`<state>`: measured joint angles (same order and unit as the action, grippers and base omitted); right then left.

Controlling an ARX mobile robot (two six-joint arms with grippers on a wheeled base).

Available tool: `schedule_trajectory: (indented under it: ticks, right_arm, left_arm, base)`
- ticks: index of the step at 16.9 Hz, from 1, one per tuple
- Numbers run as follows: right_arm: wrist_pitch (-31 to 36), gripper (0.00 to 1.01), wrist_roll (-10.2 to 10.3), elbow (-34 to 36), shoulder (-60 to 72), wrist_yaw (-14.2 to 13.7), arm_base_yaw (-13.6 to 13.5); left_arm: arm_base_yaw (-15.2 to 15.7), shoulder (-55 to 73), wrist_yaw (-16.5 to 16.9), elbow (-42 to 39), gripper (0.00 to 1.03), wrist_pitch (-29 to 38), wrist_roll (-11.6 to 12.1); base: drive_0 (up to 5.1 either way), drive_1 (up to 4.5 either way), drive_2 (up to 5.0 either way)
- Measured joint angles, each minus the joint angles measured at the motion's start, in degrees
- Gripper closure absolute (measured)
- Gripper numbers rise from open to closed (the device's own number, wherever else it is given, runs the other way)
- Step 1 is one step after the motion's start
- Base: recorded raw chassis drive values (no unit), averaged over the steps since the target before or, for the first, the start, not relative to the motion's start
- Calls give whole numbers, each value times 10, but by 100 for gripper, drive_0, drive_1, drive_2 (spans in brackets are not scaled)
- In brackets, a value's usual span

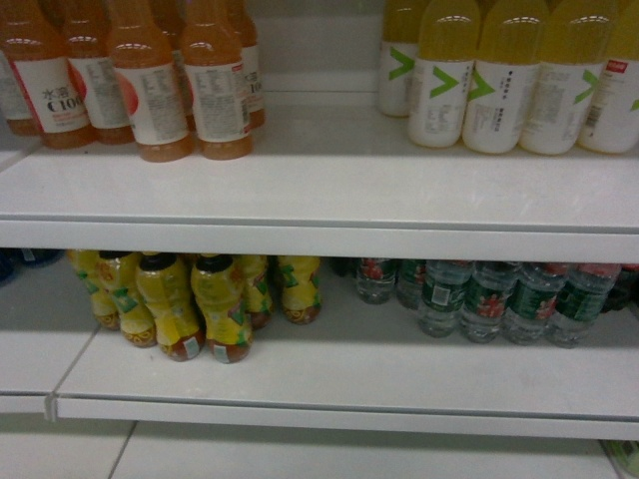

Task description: Move water from second to third shelf

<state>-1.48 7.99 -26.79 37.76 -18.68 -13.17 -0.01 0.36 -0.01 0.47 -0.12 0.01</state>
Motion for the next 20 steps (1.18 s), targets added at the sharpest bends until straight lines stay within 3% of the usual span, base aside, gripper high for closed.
schedule_trajectory:
  ticks: [20]
  right_arm:
    - [-2, 58, 0, 1, 0, 0, 0]
  left_arm:
    - [0, 0, 0, 0, 5, -1, 0]
  base:
    - [-495, 215, 265]
